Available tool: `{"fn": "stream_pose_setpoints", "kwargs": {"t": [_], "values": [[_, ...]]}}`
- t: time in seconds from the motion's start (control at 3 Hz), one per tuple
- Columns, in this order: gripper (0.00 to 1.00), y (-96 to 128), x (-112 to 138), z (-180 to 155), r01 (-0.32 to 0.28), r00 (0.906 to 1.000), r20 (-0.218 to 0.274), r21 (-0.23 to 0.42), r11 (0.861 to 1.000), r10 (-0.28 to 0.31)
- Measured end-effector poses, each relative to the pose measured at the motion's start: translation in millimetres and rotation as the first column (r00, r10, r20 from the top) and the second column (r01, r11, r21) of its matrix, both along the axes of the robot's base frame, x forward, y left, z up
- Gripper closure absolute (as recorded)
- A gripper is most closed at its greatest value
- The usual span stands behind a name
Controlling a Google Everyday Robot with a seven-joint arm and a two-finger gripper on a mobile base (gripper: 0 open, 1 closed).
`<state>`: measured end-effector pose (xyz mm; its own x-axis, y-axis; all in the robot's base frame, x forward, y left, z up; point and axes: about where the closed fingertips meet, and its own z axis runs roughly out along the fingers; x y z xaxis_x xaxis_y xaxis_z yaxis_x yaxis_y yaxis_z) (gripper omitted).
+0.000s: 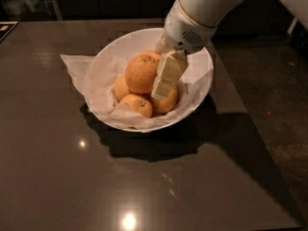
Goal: Pick orange from white bowl
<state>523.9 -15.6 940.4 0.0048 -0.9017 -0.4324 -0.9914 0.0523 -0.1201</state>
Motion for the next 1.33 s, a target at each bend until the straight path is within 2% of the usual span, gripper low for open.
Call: {"fn": "stream_pose_setpoints", "kwargs": {"t": [0.33,1.0,1.33], "values": [[0.17,14,1,-6,-0.047,0.9987,-0.019,-0.010,0.999,0.047],[0.17,41,-3,-6,-0.144,0.9896,-0.010,-0.034,0.989,0.144],[0.34,42,-3,-6,-0.146,0.9893,-0.010,-0.035,0.989,0.146]]}}
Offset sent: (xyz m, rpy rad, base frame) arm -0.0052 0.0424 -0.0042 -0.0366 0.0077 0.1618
